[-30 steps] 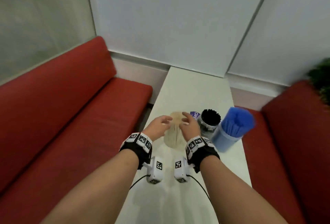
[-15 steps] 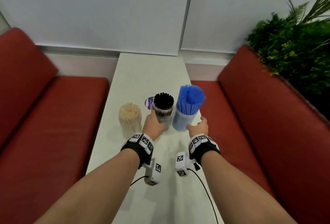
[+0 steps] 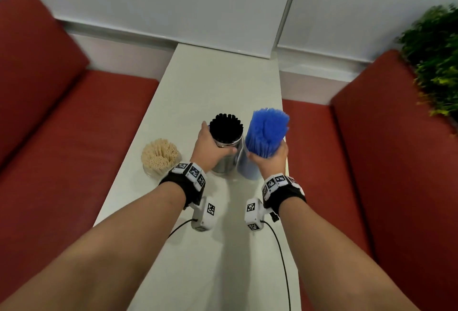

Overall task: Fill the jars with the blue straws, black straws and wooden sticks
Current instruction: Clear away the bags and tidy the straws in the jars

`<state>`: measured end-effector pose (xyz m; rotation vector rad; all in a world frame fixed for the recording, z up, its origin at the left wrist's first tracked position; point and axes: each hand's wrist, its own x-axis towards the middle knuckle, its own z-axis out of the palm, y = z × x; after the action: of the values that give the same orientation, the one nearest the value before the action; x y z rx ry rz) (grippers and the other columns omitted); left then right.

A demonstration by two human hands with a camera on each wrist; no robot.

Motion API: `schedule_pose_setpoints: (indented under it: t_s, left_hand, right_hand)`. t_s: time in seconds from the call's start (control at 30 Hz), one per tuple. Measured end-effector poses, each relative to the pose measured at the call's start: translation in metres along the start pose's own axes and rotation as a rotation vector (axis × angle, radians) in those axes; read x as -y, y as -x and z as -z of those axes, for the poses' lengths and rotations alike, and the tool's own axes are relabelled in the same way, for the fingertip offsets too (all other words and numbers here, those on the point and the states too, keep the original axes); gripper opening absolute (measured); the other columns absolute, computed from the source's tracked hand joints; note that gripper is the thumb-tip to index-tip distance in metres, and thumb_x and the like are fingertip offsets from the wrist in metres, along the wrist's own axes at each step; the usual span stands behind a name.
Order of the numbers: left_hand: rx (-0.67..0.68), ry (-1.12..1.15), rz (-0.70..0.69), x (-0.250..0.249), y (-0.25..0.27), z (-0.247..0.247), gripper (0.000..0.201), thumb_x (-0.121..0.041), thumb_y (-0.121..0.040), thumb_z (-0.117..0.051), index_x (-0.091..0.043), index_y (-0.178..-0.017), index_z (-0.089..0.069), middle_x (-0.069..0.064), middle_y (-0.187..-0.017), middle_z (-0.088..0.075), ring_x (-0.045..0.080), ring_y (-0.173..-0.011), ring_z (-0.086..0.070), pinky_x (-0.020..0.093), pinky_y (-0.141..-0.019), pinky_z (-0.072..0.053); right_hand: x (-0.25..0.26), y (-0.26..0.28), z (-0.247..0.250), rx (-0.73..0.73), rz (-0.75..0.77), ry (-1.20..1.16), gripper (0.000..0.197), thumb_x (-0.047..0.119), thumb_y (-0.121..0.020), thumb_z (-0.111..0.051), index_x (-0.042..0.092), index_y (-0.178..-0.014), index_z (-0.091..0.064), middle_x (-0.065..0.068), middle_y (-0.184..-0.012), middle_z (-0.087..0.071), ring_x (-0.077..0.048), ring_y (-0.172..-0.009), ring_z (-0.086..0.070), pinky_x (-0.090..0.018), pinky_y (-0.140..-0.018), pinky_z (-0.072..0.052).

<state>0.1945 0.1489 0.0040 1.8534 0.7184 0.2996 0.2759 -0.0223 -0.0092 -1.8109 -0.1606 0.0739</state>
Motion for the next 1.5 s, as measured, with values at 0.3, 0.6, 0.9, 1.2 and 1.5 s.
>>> schedule_pose_setpoints:
  t_s: [0.3, 0.6, 0.9, 1.2, 1.5]
  left_hand:
    - [0.087, -0.026, -0.083, -0.014, -0.075, -0.009, 0.069, -0.037, -0.05, -0.089, -0.038, -0.109, -0.052, -0.017, -0.106, -0.065, -0.004, -0.1, -0.061, 0.017, -0.085, -0.046]
    - [0.117, 0.088, -0.085, -0.01, -0.101, -0.018, 0.085, -0.021, -0.059, -0.091, -0.013, -0.13, -0.044, 0.001, -0.128, -0.057, 0.012, -0.118, -0.056, 0.03, -0.1, -0.045]
    - [0.195, -0.113, 0.082, -0.033, -0.083, 0.011, 0.144, -0.041, -0.065, -0.088, -0.004, -0.15, 0.022, 0.016, -0.161, -0.014, 0.027, -0.147, -0.021, 0.037, -0.119, -0.023]
    - [0.176, -0.158, 0.001, -0.037, -0.01, 0.097, 0.105, -0.051, -0.077, -0.076, -0.013, -0.155, -0.017, 0.007, -0.159, -0.026, 0.02, -0.145, -0.026, 0.032, -0.114, -0.027]
    - [0.037, -0.147, 0.001, 0.013, 0.063, 0.18, 0.099, -0.05, -0.073, -0.079, -0.017, -0.152, -0.029, 0.006, -0.156, -0.027, 0.018, -0.142, -0.028, 0.026, -0.107, -0.024]
  right_hand:
    - [-0.012, -0.077, -0.016, 0.017, -0.065, 0.086, 0.085, 0.015, -0.058, -0.096, 0.018, -0.128, -0.048, 0.011, -0.118, -0.048, 0.0, -0.099, -0.056, -0.011, -0.083, -0.044]
    - [-0.019, -0.104, -0.03, -0.037, -0.06, 0.072, 0.097, 0.016, -0.057, -0.096, 0.012, -0.14, -0.045, -0.003, -0.135, -0.048, -0.014, -0.118, -0.054, -0.034, -0.104, -0.049]
    - [-0.004, -0.069, -0.02, 0.085, -0.282, -0.041, 0.141, 0.017, -0.067, -0.094, 0.017, -0.159, 0.012, -0.007, -0.165, -0.021, -0.022, -0.148, -0.03, -0.037, -0.117, -0.027]
    - [0.01, 0.058, -0.061, 0.249, -0.374, 0.011, 0.132, 0.029, -0.071, -0.092, 0.016, -0.161, 0.005, -0.006, -0.168, -0.01, -0.022, -0.153, -0.018, -0.039, -0.122, -0.024]
    - [0.054, 0.129, -0.118, 0.507, -0.135, 0.132, 0.129, 0.018, -0.066, -0.093, 0.017, -0.161, -0.007, -0.002, -0.167, -0.02, -0.018, -0.152, -0.02, -0.035, -0.123, -0.021]
